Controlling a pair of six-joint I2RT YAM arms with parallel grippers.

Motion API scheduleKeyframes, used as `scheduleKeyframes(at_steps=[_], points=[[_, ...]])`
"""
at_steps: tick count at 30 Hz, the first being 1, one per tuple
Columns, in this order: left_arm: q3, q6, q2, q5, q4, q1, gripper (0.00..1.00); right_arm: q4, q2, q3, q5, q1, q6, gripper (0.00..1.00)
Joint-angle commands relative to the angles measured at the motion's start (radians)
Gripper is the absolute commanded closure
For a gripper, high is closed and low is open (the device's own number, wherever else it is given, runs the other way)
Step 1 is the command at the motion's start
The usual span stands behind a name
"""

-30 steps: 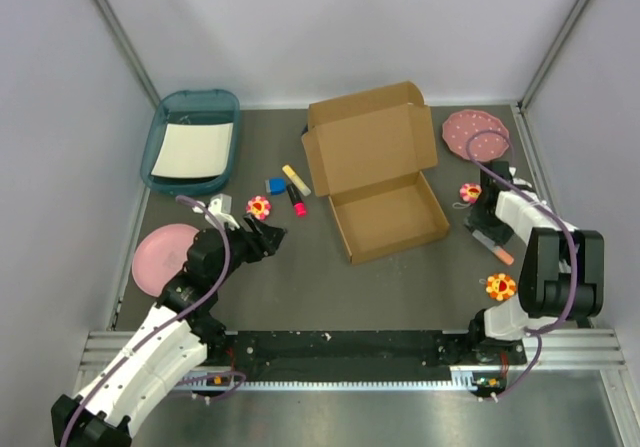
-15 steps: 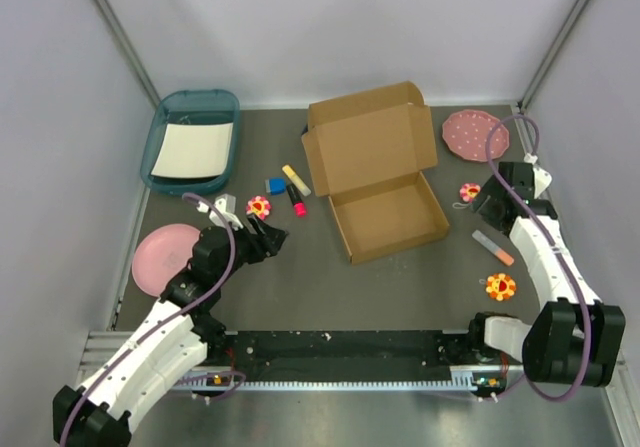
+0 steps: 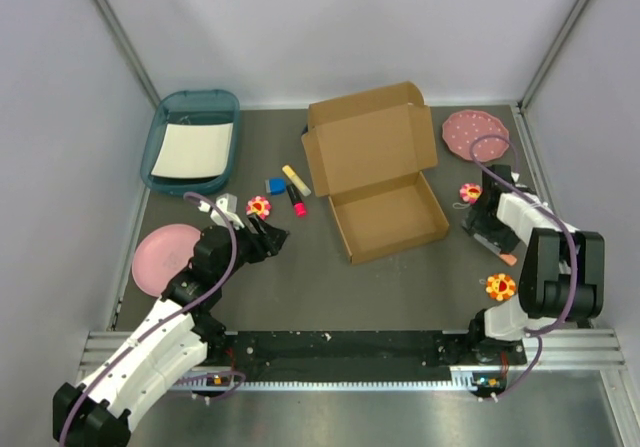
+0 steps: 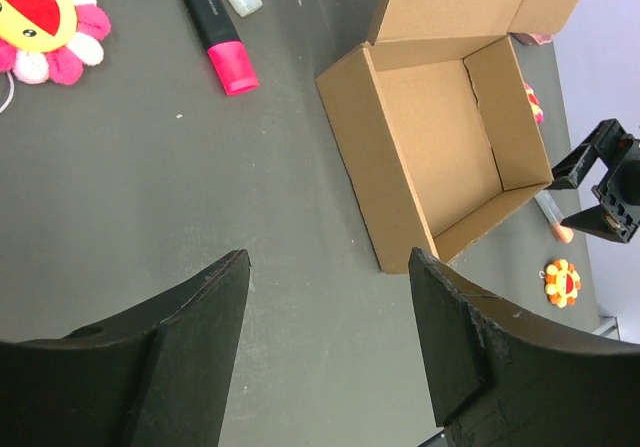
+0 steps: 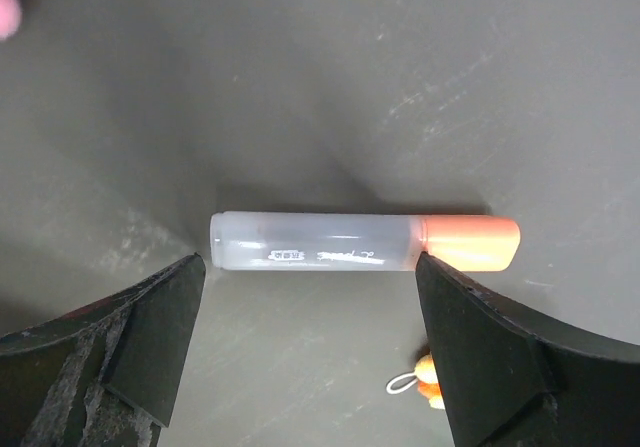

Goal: Fold the paper box

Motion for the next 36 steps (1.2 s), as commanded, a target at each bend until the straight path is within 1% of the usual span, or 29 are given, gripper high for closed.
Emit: scheduleKeyframes(at_steps=[1, 5, 8, 9, 11, 12, 15, 18, 19, 24, 25, 28, 29, 31, 32, 33, 34, 35, 36], points=[[-0.004, 0.011, 0.001, 0.011, 0.047, -0.004, 0.30, 0.028, 0.044, 0.070, 0.074, -0.033, -0.016, 0.12], [-0.006, 0.017, -0.007, 0.006, 0.033, -0.004, 0.30, 0.043, 0.093, 0.074, 0.081, -0.050, -0.030, 0.15], [-0.004, 0.018, -0.013, 0.003, 0.023, -0.004, 0.30, 0.063, 0.101, 0.052, 0.065, -0.050, -0.030, 0.22], [-0.003, 0.018, -0.016, 0.000, 0.019, -0.004, 0.30, 0.081, 0.089, 0.041, 0.058, -0.050, -0.022, 0.28], [-0.001, 0.020, -0.015, 0.000, 0.018, -0.004, 0.30, 0.098, 0.070, 0.012, 0.048, -0.052, -0.022, 0.35], [-0.001, 0.020, -0.012, 0.000, 0.018, -0.004, 0.30, 0.105, 0.061, 0.007, 0.041, -0.050, -0.019, 0.41], [0.002, 0.020, -0.002, 0.001, 0.018, -0.002, 0.30, 0.111, 0.001, -0.018, 0.021, -0.050, -0.013, 0.51], [0.006, 0.018, 0.005, 0.000, 0.018, -0.005, 0.30, 0.112, -0.094, -0.037, -0.004, -0.050, -0.010, 0.58], [0.008, 0.017, 0.005, -0.002, 0.018, -0.004, 0.30, 0.112, -0.149, -0.044, -0.011, -0.050, -0.010, 0.59], [0.011, 0.012, 0.014, -0.002, 0.023, -0.007, 0.30, 0.109, -0.286, -0.074, -0.074, -0.050, -0.008, 0.66], [0.011, 0.009, 0.016, -0.002, 0.023, -0.007, 0.30, 0.109, -0.296, -0.080, -0.083, -0.050, -0.002, 0.66], [0.013, 0.008, 0.030, 0.000, 0.026, -0.010, 0.30, 0.076, -0.327, -0.076, -0.045, -0.050, 0.060, 0.37], [0.016, 0.006, 0.034, -0.002, 0.027, -0.012, 0.30, 0.045, -0.333, -0.076, -0.033, -0.067, 0.091, 0.22], [0.016, 0.005, 0.036, -0.002, 0.030, -0.013, 0.30, 0.033, -0.367, -0.105, -0.086, -0.125, 0.215, 0.17], [0.013, 0.002, 0.036, -0.002, 0.035, -0.015, 0.30, 0.033, -0.384, -0.128, -0.153, -0.181, 0.320, 0.13], [0.011, -0.006, 0.038, -0.002, 0.045, -0.015, 0.30, 0.043, -0.422, -0.168, -0.168, -0.193, 0.369, 0.11], [0.009, -0.011, 0.041, -0.002, 0.049, -0.015, 0.30, 0.049, -0.434, -0.183, -0.168, -0.194, 0.412, 0.10], [0.008, -0.015, 0.041, -0.002, 0.052, -0.018, 0.30, 0.055, -0.447, -0.197, -0.157, -0.194, 0.493, 0.07], [0.009, -0.021, 0.041, -0.002, 0.055, -0.019, 0.30, 0.077, -0.451, -0.223, -0.153, -0.196, 0.527, 0.06]])
